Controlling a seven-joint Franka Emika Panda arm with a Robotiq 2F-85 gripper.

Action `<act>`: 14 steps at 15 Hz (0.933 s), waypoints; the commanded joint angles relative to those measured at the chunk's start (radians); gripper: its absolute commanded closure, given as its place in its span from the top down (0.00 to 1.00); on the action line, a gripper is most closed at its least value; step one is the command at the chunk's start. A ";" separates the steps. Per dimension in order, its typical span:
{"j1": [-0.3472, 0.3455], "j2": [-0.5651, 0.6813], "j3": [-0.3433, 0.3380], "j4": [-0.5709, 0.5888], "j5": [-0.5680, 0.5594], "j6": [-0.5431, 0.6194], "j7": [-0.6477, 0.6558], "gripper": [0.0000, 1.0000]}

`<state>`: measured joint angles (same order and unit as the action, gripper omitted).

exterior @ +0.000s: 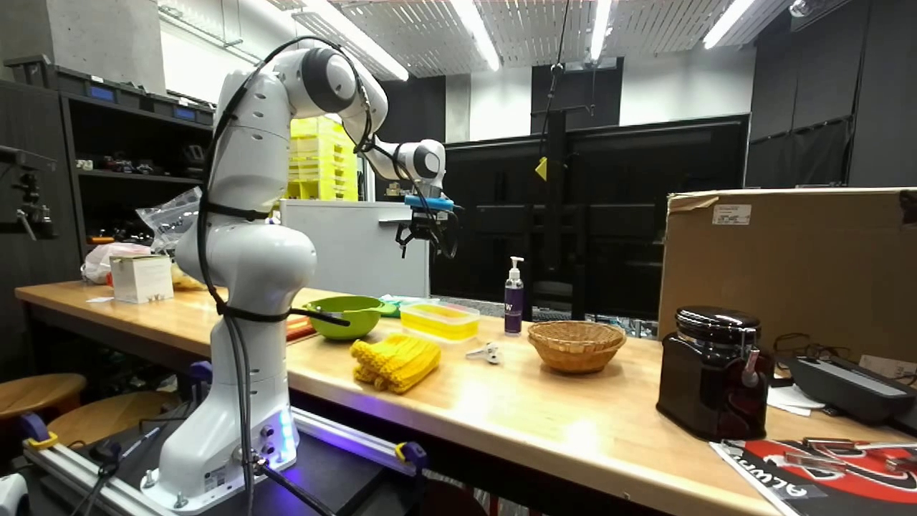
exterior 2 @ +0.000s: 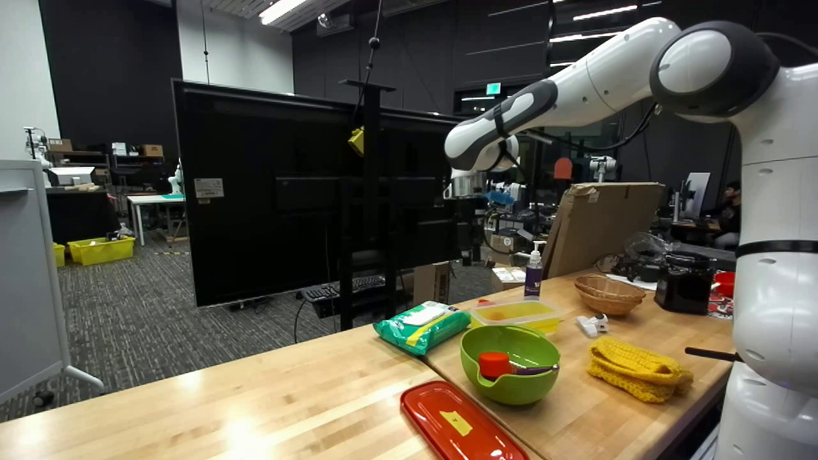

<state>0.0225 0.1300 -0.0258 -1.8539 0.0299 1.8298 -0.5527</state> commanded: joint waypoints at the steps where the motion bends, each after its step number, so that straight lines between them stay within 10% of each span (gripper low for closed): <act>1: -0.022 0.013 0.031 -0.012 -0.023 0.107 -0.167 1.00; 14: -0.035 0.032 0.075 -0.120 0.135 0.444 -0.563 1.00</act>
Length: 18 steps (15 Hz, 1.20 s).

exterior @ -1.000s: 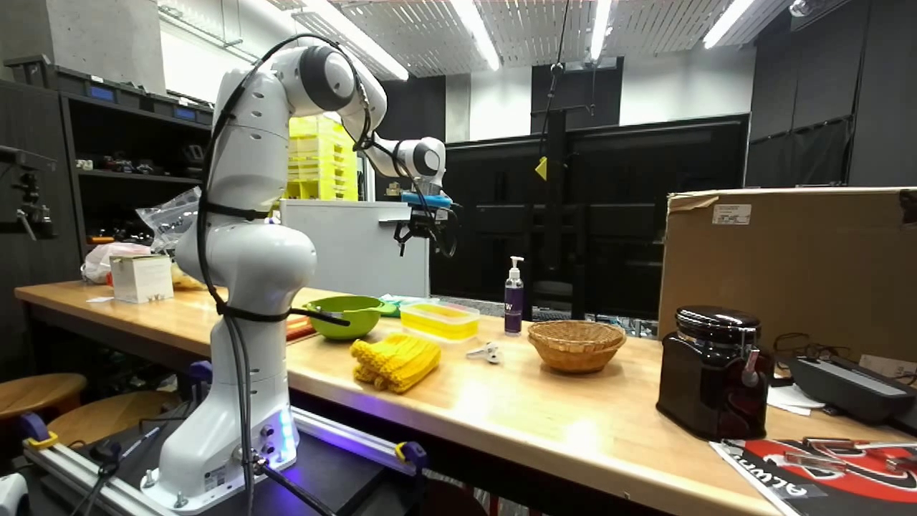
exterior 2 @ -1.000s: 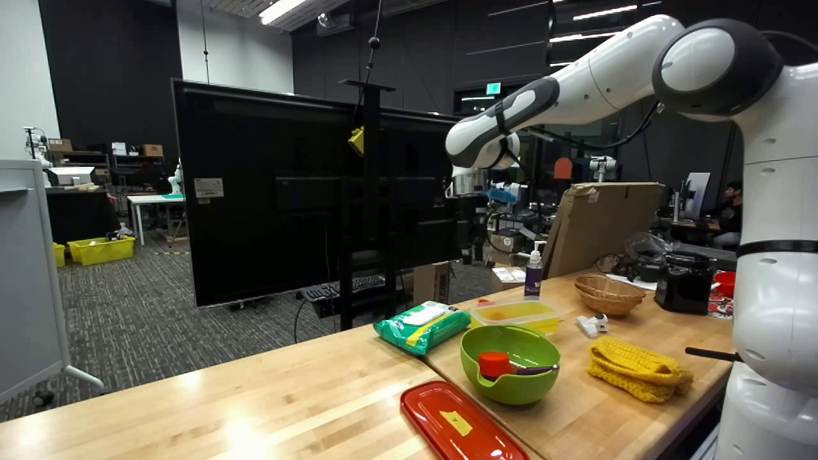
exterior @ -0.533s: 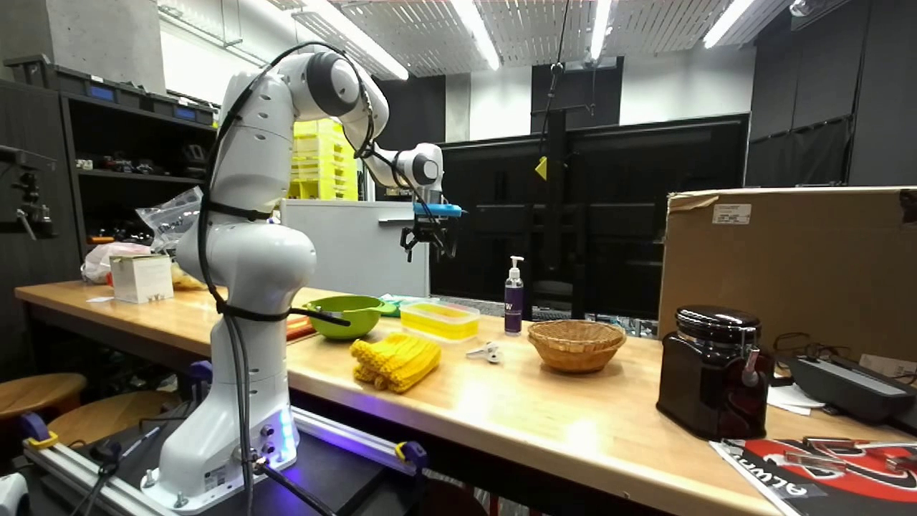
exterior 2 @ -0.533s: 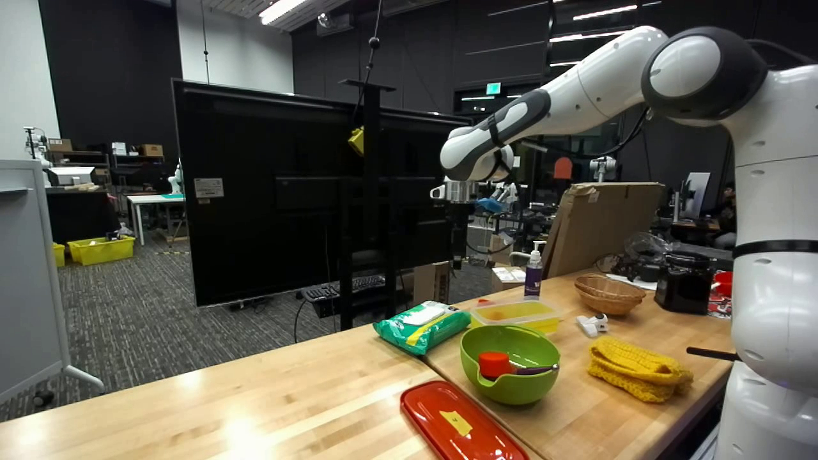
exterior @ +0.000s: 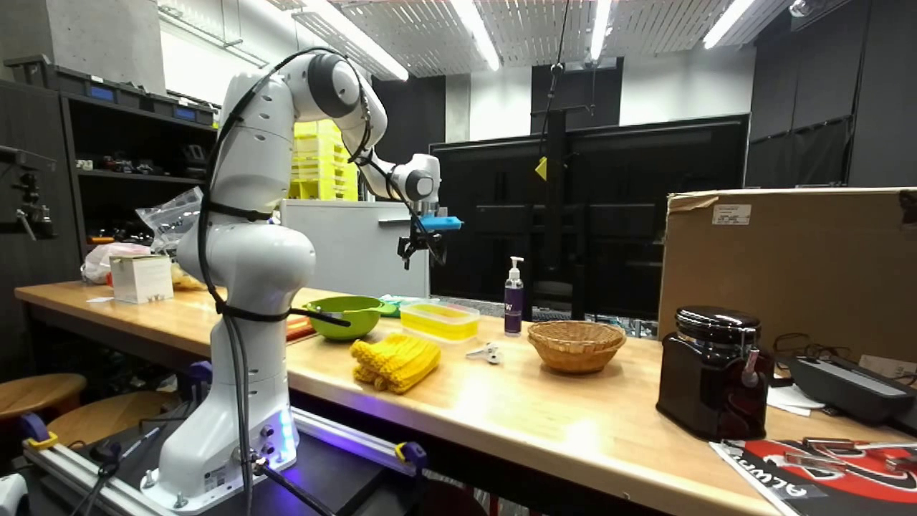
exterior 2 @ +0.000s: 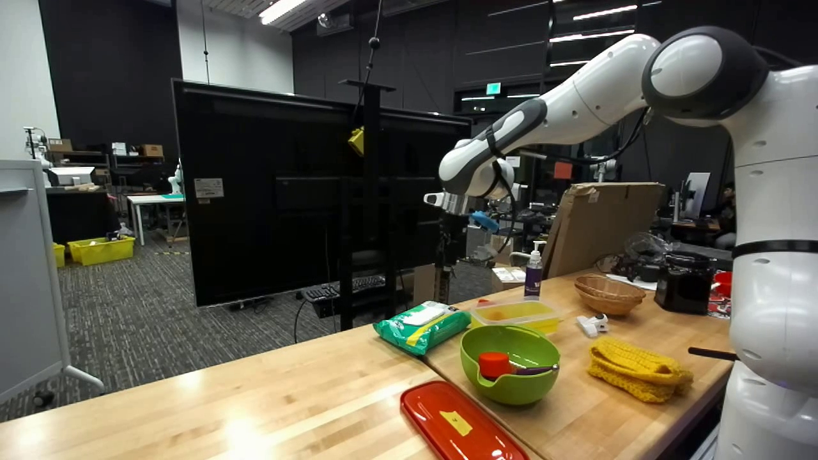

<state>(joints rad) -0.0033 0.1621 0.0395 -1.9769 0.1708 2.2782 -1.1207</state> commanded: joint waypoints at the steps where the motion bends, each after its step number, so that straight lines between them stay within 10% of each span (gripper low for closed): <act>1: -0.011 0.002 0.011 -0.008 0.004 0.004 -0.005 1.00; 10: -0.027 -0.010 0.027 -0.046 0.090 0.122 -0.112 1.00; 18: -0.081 -0.071 0.076 -0.203 0.449 0.249 -0.649 1.00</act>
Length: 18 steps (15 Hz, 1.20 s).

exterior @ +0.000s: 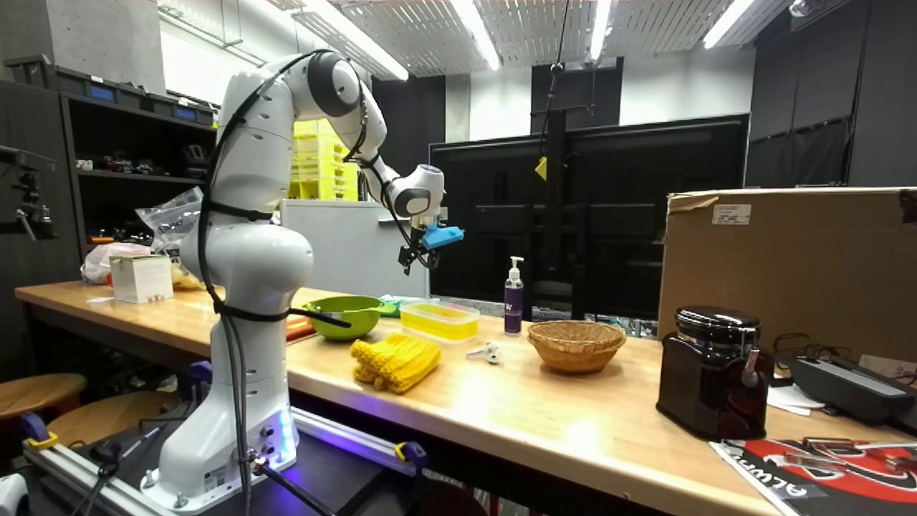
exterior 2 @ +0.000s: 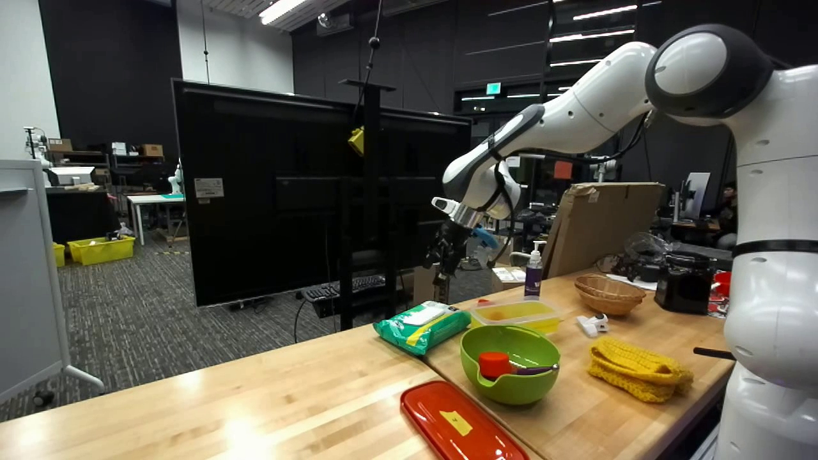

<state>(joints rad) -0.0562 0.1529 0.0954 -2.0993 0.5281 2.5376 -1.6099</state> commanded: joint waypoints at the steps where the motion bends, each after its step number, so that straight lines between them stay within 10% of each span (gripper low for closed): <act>1: -0.028 -0.071 0.016 -0.102 0.126 -0.017 -0.209 1.00; 18: 0.001 -0.042 -0.029 -0.158 0.265 -0.033 -0.377 1.00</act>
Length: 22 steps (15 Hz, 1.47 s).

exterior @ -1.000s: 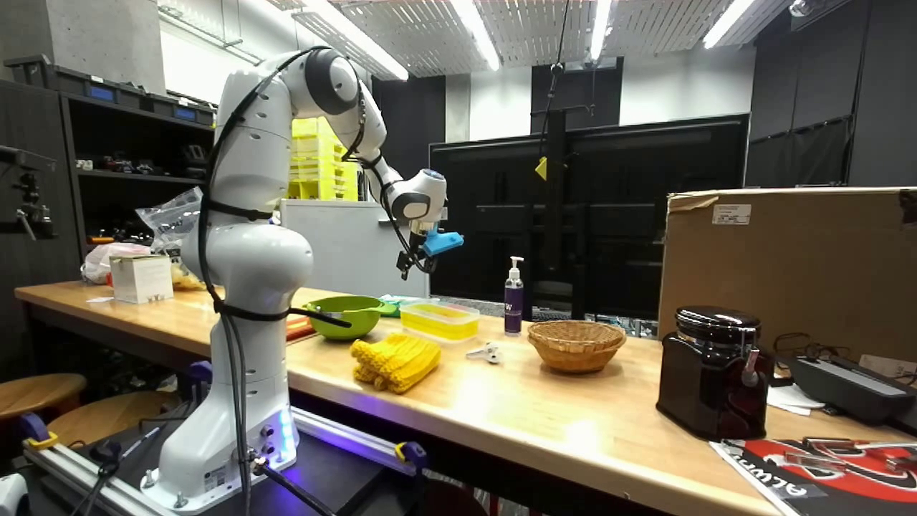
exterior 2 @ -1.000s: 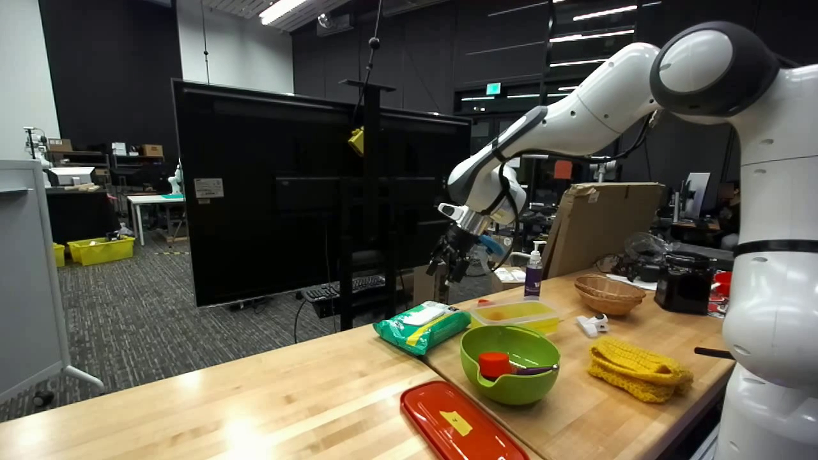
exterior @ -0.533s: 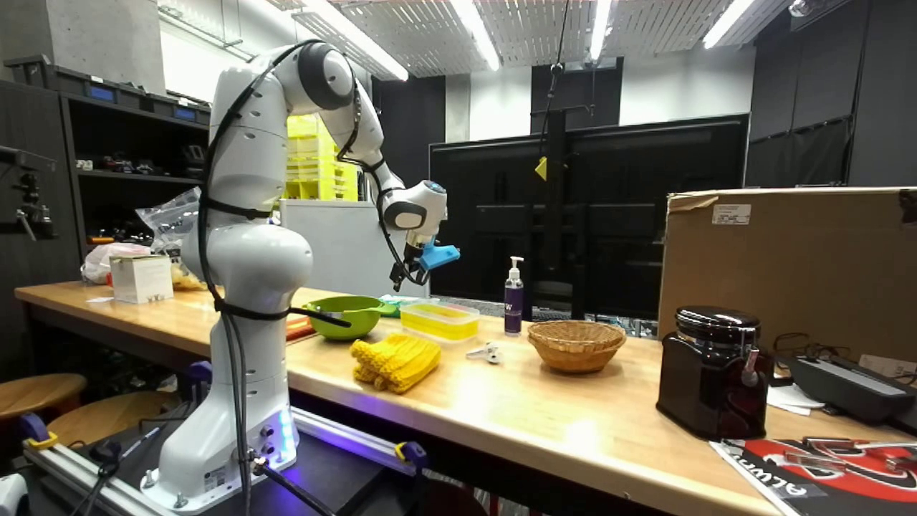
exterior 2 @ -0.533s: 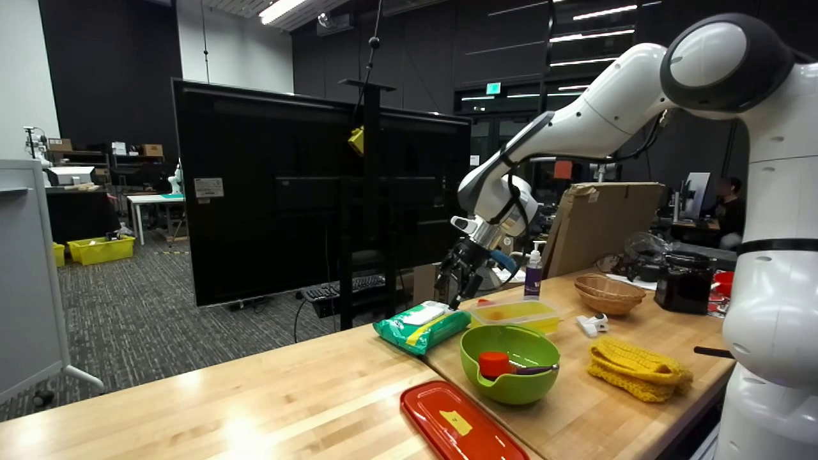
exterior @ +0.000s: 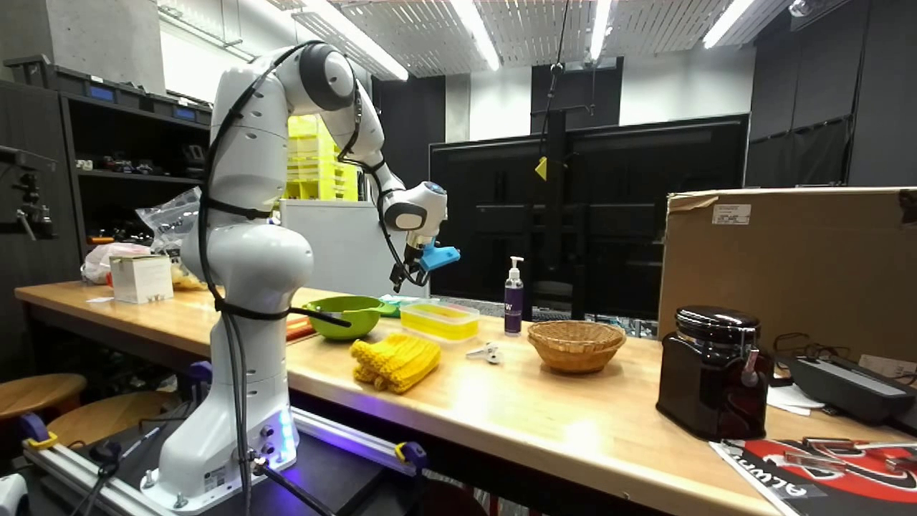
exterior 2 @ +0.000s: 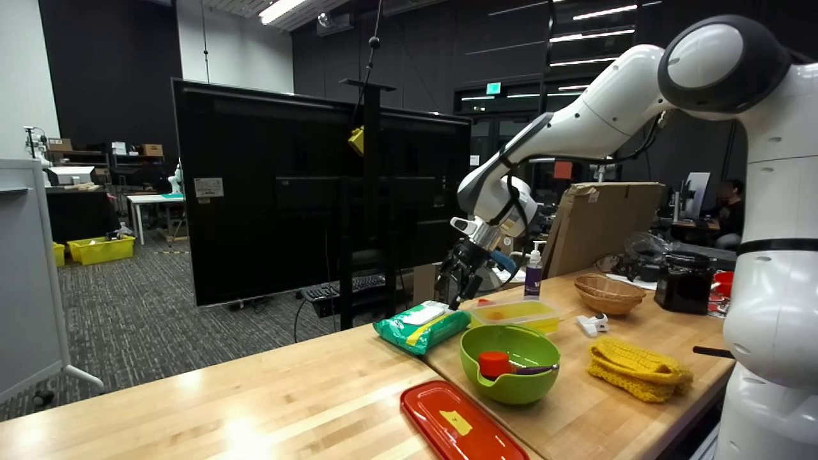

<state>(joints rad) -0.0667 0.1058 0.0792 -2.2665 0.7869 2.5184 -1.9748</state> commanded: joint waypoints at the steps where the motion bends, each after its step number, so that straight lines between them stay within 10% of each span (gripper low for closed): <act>1: 0.011 0.008 -0.013 0.011 0.008 -0.017 -0.014 1.00; 22: 0.010 0.172 0.002 0.214 -0.007 -0.098 -0.060 1.00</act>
<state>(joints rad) -0.0466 0.2233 0.0784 -2.1147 0.7836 2.4423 -2.0042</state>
